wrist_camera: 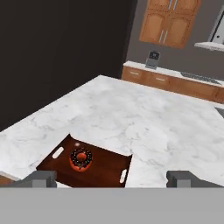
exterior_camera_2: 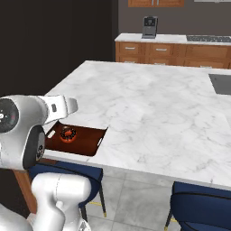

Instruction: Take the cake and donut from the fridge and place them on the empty tray on the dining counter.

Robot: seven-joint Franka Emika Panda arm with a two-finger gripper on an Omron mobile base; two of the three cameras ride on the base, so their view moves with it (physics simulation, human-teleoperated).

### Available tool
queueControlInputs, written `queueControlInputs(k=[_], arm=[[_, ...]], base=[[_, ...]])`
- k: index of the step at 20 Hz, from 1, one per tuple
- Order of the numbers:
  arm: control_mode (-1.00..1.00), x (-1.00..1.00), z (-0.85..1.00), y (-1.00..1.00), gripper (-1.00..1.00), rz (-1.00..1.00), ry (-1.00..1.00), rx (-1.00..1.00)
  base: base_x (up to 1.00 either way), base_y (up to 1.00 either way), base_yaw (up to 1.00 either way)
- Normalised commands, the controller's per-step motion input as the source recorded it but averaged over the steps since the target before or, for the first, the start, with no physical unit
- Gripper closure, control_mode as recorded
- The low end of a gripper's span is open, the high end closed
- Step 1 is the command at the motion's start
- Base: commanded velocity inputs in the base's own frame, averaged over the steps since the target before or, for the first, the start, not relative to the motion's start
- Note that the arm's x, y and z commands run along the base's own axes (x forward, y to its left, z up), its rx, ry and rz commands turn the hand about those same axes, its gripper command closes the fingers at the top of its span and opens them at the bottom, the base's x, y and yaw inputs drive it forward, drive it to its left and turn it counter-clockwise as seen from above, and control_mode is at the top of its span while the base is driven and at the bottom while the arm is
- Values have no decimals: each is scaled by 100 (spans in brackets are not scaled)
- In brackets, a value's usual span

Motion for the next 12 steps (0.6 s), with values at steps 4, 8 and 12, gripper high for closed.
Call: queueControlInputs(k=[4,8,12], arm=[[-100,-100,0,-9,-100,-14,-9,0],[-100,-82,0,0,-100,-14,-1,0],[-100,-32,0,0,-100,-10,0,0]], base=[[0,0,0],[0,0,0],[0,0,0]])
